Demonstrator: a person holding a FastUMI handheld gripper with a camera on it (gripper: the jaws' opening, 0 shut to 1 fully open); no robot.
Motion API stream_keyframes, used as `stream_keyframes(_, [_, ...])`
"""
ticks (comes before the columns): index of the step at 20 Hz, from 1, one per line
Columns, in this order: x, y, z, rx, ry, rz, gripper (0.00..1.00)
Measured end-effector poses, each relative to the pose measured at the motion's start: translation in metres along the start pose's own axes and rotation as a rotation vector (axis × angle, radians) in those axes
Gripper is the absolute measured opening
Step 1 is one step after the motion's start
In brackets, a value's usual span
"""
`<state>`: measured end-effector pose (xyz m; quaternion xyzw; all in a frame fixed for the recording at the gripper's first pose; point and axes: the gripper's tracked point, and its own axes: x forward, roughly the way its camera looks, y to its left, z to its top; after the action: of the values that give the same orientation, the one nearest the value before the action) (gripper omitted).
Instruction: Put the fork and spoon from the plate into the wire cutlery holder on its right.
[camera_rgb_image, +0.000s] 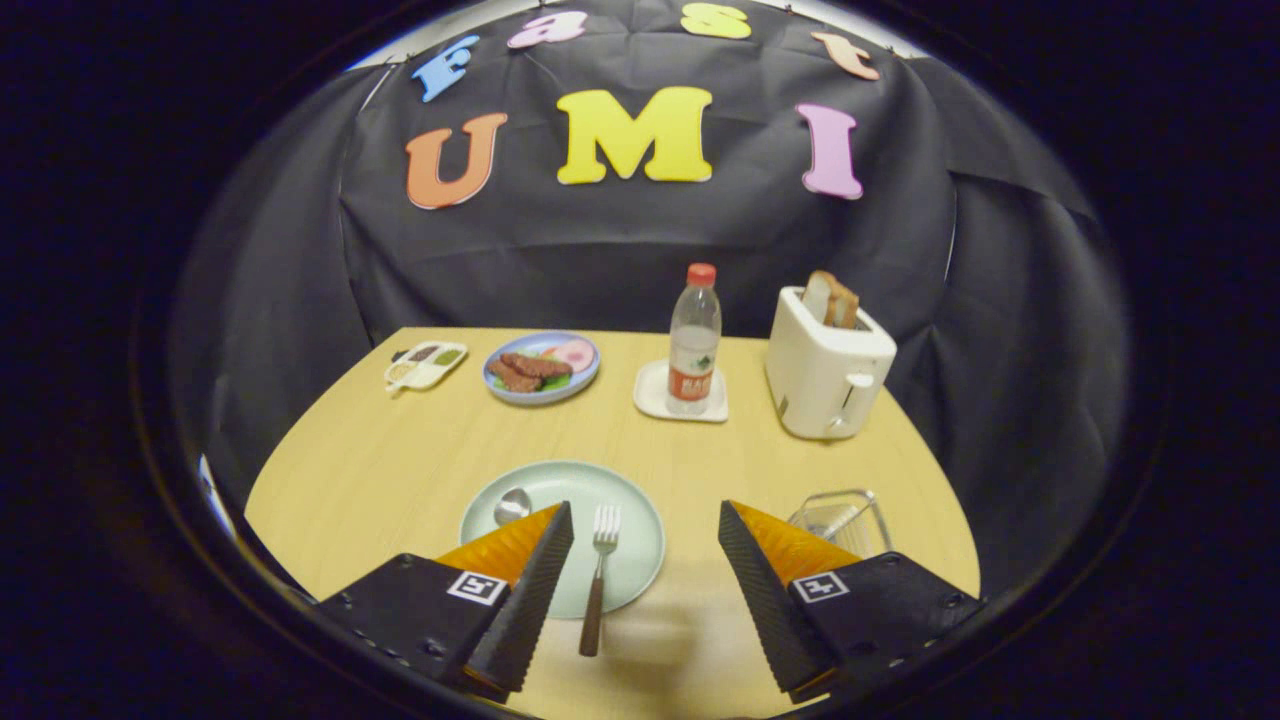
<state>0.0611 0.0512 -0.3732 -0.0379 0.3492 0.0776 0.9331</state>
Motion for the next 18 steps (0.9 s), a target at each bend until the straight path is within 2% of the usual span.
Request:
stream_keyframes(3, [0.015, 0.017, -0.033, 0.012, 0.098, 0.026, 0.86])
stream_keyframes(6, [0.033, 0.027, -0.056, 0.015, 0.175, 0.017, 0.81])
stream_keyframes(8, [0.042, 0.03, -0.065, 0.025, 0.214, 0.009, 0.72])
stream_keyframes(9, [0.046, 0.029, -0.068, 0.029, 0.23, -0.002, 0.71])
stream_keyframes(11, [0.052, 0.032, -0.072, 0.049, 0.254, -0.01, 0.6])
stream_keyframes(13, [0.057, 0.034, -0.08, 0.053, 0.286, -0.02, 0.57])
stream_keyframes(17, [0.066, 0.039, -0.088, 0.022, 0.313, -0.025, 0.56])
stream_keyframes(18, [0.068, 0.038, -0.091, 0.018, 0.324, -0.038, 0.5])
